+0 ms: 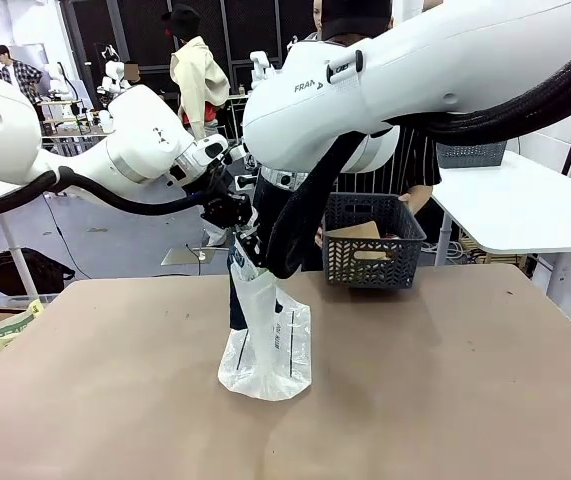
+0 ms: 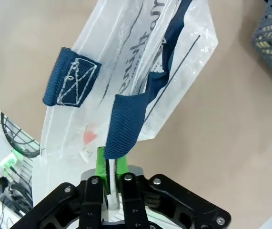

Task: Transfer purchased items from the store into the shopping bag.
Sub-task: Open the Reusable shopping bag in the center of the table.

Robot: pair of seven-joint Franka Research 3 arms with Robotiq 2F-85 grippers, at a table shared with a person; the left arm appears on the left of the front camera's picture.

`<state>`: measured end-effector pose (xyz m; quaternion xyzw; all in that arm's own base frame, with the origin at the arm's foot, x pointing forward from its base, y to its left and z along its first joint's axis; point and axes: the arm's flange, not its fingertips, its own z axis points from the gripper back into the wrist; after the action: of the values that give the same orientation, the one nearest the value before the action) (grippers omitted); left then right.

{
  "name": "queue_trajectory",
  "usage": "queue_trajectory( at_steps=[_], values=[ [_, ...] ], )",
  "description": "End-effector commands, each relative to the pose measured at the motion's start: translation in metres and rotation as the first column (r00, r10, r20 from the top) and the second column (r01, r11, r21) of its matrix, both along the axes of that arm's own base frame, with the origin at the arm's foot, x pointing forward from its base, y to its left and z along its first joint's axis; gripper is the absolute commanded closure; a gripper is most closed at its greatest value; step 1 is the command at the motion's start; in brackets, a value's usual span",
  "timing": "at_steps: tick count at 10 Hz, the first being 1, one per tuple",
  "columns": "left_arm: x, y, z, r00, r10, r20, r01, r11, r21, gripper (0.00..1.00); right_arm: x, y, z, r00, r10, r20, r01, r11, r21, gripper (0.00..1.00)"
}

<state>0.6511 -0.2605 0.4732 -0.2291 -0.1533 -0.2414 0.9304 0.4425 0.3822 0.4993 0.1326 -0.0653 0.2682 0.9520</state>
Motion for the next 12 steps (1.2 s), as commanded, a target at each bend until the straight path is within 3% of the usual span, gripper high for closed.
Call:
queue_trajectory(
  at_steps=[1,7,10,12],
  values=[
    [0.005,-0.001,0.003,1.0,0.019,-0.02,-0.018,0.999,0.042,1.0,-0.002,0.002,-0.002,0.999,-0.029,0.025,0.03,0.999,-0.032,1.0],
    [-0.023,0.059,0.015,0.992,0.126,0.022,-0.128,0.987,0.101,1.0,-0.004,-0.005,0.001,0.997,-0.061,0.037,0.062,0.997,-0.039,1.0],
    [-0.06,0.122,0.011,0.963,0.264,0.058,-0.269,0.954,0.134,1.0,-0.002,0.001,0.007,0.997,-0.057,0.057,0.06,0.997,-0.052,1.0],
    [-0.084,0.165,0.005,0.933,0.338,0.122,-0.351,0.931,0.105,1.0,-0.002,0.017,0.015,0.993,-0.064,0.102,0.072,0.994,-0.083,1.0]
  ],
)
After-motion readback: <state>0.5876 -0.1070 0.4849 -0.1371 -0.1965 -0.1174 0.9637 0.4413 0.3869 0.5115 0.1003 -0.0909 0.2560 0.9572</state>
